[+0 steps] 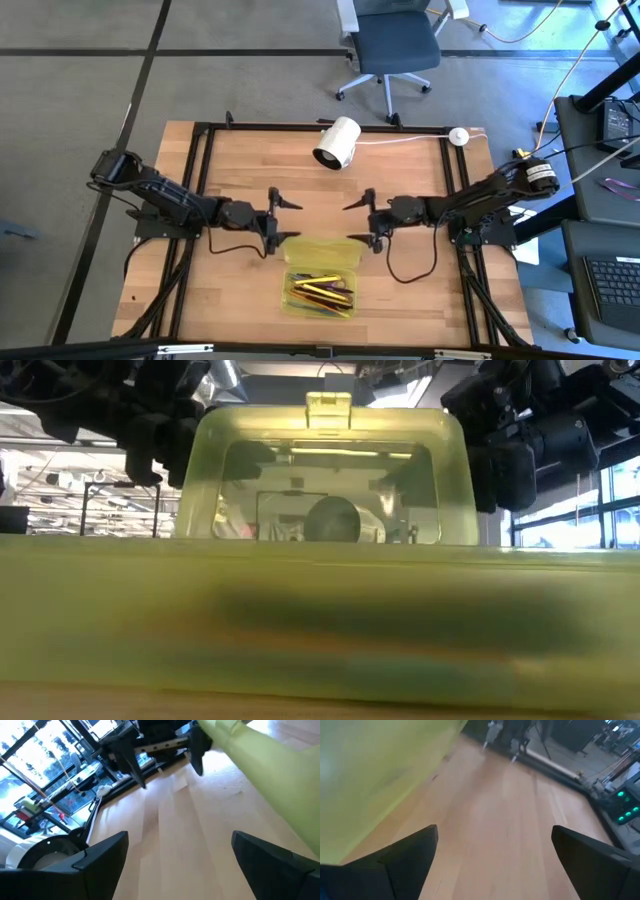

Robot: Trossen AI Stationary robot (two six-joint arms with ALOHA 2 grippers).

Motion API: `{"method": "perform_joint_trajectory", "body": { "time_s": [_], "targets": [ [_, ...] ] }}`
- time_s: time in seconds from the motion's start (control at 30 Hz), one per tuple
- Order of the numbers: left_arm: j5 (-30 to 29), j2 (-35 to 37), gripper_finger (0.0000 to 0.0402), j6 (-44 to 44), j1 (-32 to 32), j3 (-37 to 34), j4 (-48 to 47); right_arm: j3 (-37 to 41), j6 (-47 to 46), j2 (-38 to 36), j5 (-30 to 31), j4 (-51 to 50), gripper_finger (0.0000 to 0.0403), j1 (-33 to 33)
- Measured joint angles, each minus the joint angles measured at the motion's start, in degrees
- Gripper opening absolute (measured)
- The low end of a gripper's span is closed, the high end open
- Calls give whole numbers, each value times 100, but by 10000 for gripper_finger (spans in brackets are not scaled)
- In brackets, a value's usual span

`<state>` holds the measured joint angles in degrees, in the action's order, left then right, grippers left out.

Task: Pick & place school supplies into a supply box
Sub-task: Close the yellow supply box

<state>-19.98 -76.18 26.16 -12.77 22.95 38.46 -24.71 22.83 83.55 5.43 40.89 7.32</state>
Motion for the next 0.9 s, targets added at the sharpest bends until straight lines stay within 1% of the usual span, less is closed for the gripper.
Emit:
{"method": "perform_joint_trajectory", "body": {
  "time_s": [0.2, 0.47, 0.63, 0.73, 0.9],
  "targets": [
    [-3, -1, 348, -4, -179, 44, -5, 0, -2, -276, -13, 2, 393, 225],
    [-14, -1, 348, 7, -336, 353, -13, -158, -4, -277, -15, -12, 393, 738],
    [-15, -1, 348, 5, -512, 610, -400, -331, -4, -276, -7, -69, 393, 936],
    [-11, -1, 348, -111, -677, 748, -667, -495, -4, -275, -7, -379, 393, 1040],
    [-10, -1, 348, -450, -991, 942, -1037, -921, -7, -275, -7, -1354, 393, 1209]
  ]
}}
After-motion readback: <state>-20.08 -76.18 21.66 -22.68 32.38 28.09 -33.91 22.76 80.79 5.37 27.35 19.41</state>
